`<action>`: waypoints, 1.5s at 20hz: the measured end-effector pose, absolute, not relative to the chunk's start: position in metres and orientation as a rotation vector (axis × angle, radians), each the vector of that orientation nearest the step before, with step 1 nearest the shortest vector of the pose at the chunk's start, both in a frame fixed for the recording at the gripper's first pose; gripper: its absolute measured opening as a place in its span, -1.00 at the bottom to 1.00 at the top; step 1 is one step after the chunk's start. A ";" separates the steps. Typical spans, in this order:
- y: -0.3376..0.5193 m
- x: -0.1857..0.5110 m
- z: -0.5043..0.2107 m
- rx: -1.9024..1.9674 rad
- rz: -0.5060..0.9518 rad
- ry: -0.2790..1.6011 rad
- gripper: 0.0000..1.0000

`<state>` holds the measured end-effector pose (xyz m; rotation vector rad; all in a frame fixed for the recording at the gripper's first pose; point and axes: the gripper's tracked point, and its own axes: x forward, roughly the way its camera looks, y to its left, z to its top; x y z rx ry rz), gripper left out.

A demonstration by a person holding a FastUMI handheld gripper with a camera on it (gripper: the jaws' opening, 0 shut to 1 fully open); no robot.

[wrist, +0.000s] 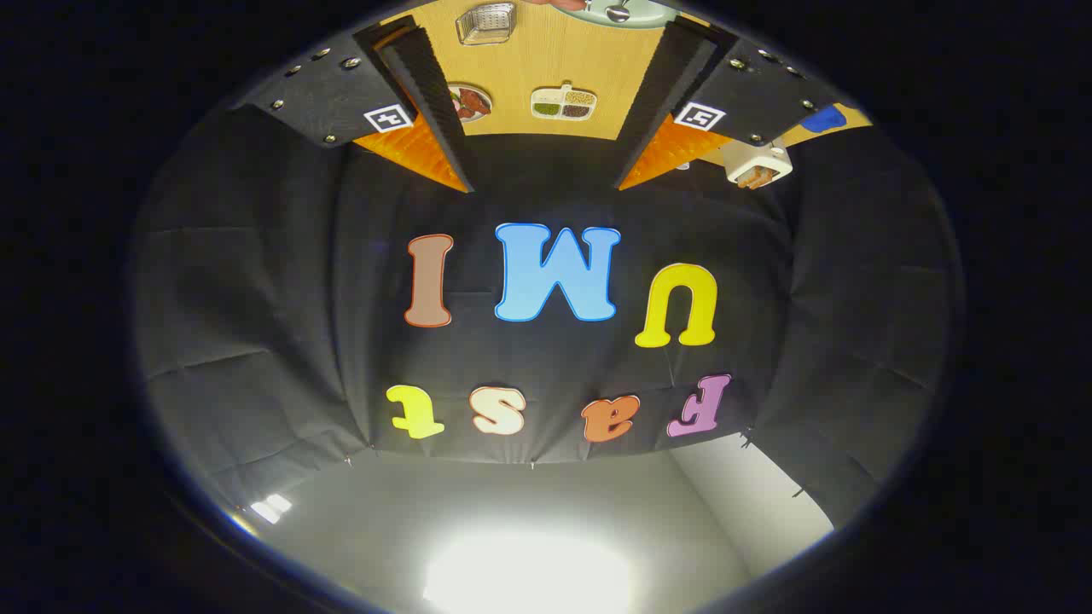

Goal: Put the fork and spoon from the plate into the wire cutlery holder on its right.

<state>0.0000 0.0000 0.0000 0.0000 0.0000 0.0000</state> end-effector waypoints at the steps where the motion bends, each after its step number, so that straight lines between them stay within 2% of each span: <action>1: -0.003 -0.002 0.001 0.013 -0.006 0.005 0.91; 14: 0.009 -0.019 -0.010 0.038 0.026 0.030 0.91; 24: 0.014 -0.032 -0.065 -0.024 0.037 0.177 0.92; 30: 0.021 -0.046 -0.120 -0.049 0.075 0.358 0.92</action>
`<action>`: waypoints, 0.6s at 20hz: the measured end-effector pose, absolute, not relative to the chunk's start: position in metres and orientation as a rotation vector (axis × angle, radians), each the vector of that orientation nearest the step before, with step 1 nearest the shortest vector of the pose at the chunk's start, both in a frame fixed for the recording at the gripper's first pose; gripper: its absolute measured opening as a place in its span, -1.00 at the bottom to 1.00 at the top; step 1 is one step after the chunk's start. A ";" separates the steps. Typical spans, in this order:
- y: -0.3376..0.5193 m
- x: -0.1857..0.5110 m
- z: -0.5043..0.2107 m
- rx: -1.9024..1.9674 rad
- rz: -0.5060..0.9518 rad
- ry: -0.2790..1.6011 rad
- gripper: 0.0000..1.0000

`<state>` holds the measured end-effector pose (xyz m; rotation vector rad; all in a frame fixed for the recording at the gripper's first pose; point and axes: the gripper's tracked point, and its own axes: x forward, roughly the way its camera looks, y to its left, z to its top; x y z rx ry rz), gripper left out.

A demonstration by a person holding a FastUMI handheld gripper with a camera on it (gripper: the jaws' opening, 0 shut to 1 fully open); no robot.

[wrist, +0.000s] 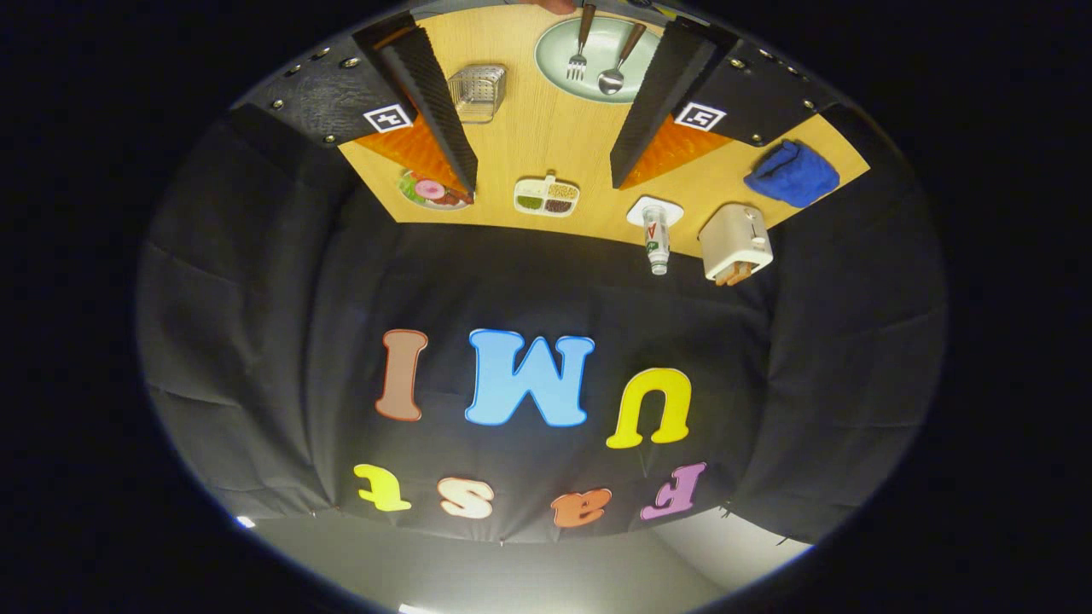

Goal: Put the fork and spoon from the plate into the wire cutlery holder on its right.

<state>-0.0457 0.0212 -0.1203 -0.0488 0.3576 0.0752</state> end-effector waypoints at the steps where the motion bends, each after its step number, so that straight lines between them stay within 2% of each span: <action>1: 0.021 -0.047 -0.127 -0.050 0.075 0.378 0.92; 12: 0.032 -0.067 -0.217 -0.126 0.176 0.631 0.92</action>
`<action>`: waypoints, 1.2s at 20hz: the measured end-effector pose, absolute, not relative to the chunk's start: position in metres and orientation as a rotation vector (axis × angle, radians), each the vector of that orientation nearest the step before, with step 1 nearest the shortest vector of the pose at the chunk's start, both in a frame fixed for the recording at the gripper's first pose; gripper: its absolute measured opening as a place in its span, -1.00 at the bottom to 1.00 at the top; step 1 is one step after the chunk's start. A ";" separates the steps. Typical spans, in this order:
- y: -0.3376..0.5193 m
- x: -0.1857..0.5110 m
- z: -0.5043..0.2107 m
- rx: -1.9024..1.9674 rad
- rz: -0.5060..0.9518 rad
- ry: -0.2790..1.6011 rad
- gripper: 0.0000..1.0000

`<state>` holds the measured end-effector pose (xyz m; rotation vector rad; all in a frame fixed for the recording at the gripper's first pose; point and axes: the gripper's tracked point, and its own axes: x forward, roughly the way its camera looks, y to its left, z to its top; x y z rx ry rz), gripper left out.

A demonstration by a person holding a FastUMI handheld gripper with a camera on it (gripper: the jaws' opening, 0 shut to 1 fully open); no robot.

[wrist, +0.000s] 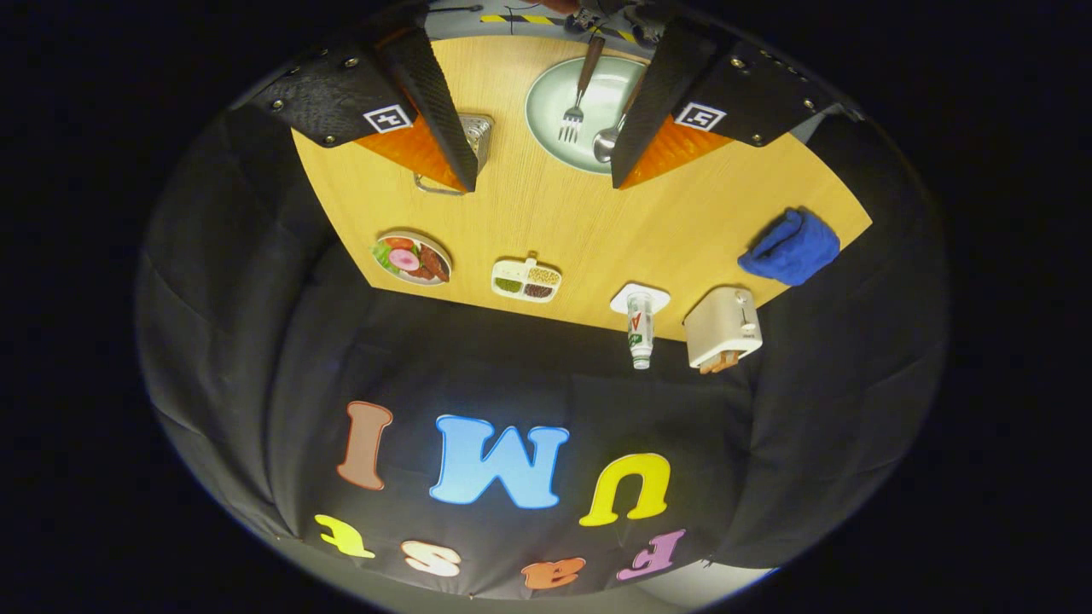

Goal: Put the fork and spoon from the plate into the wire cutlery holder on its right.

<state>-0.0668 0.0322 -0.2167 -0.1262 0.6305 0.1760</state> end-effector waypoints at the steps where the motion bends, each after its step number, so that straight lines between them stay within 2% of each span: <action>1: 0.033 -0.070 -0.226 -0.138 0.190 0.666 0.92; 14: 0.044 -0.102 -0.311 -0.225 0.312 0.930 0.91; 24: 0.045 -0.124 -0.373 -0.297 0.393 1.214 0.91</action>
